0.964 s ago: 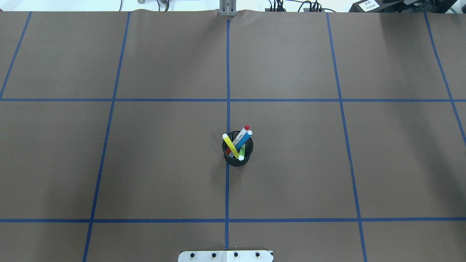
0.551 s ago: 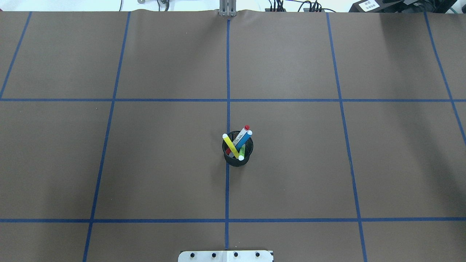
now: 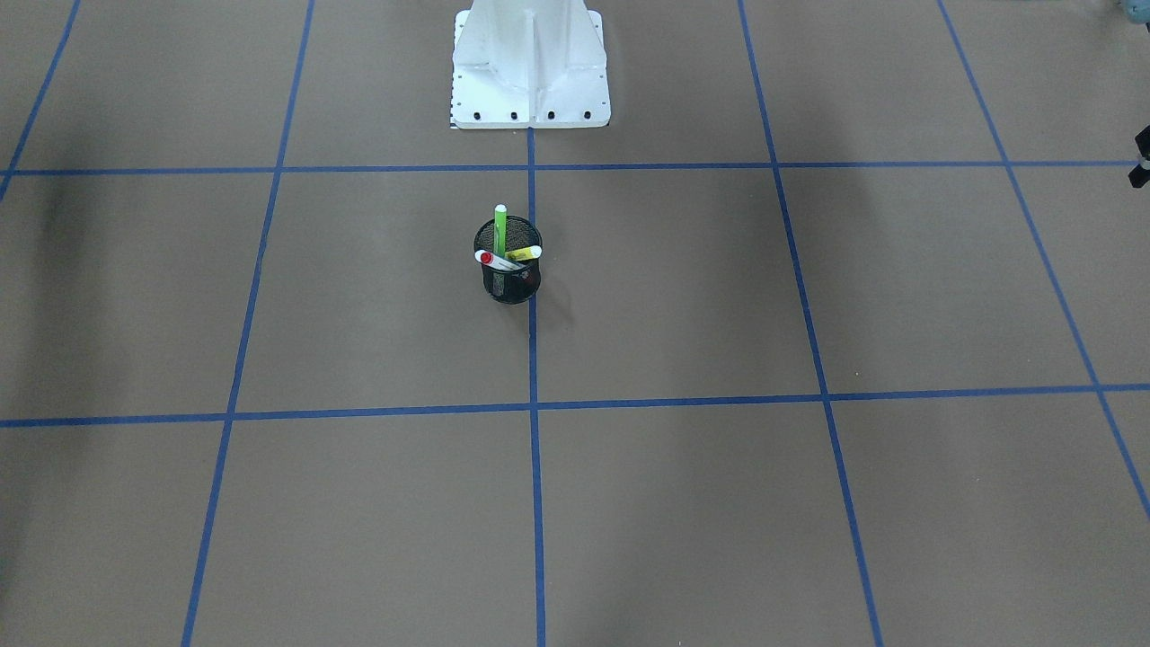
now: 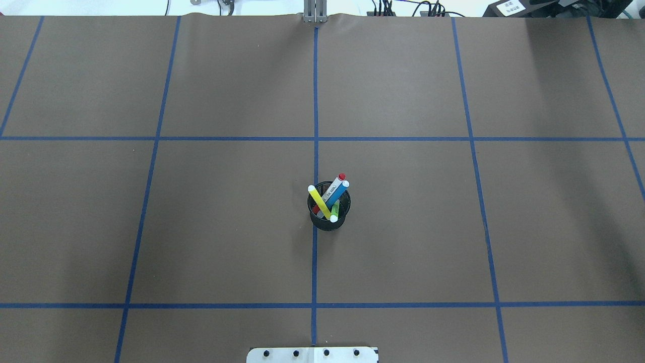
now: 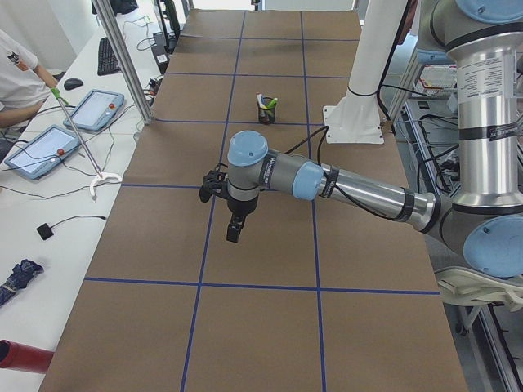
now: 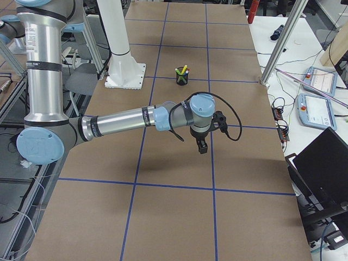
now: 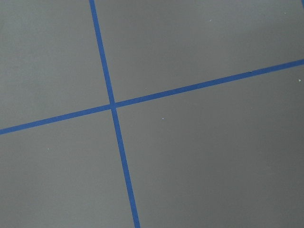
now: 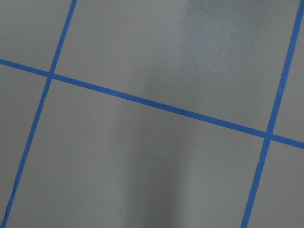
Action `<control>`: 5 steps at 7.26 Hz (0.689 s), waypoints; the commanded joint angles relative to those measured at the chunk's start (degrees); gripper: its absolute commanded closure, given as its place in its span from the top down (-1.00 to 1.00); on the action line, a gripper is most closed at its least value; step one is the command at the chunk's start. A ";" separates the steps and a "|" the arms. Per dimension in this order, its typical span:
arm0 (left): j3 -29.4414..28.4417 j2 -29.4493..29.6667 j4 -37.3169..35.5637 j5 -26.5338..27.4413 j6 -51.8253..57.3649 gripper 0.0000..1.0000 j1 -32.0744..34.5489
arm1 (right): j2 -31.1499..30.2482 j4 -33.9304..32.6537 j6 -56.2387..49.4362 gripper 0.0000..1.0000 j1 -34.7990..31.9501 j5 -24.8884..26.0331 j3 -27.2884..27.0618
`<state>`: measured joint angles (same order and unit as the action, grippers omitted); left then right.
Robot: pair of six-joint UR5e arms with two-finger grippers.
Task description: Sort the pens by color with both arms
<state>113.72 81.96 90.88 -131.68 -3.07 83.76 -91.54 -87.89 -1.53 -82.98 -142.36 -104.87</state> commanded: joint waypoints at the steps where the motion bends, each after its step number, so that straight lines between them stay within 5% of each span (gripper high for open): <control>1: 0.01 0.04 0.00 -1.99 0.00 1.00 0.00 | 0.05 3.24 1.09 0.98 1.49 -5.26 -0.25; 3: 0.01 0.04 0.00 -2.00 0.00 1.00 0.00 | 0.83 6.58 5.27 0.98 5.78 -6.96 -2.08; 5: 0.01 0.04 0.00 -2.00 0.00 1.00 0.00 | 3.37 17.69 18.25 0.98 13.76 -6.88 -2.53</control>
<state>113.73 82.00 90.88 -133.66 -3.08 83.76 -89.73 -77.08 8.92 -74.33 -149.16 -107.02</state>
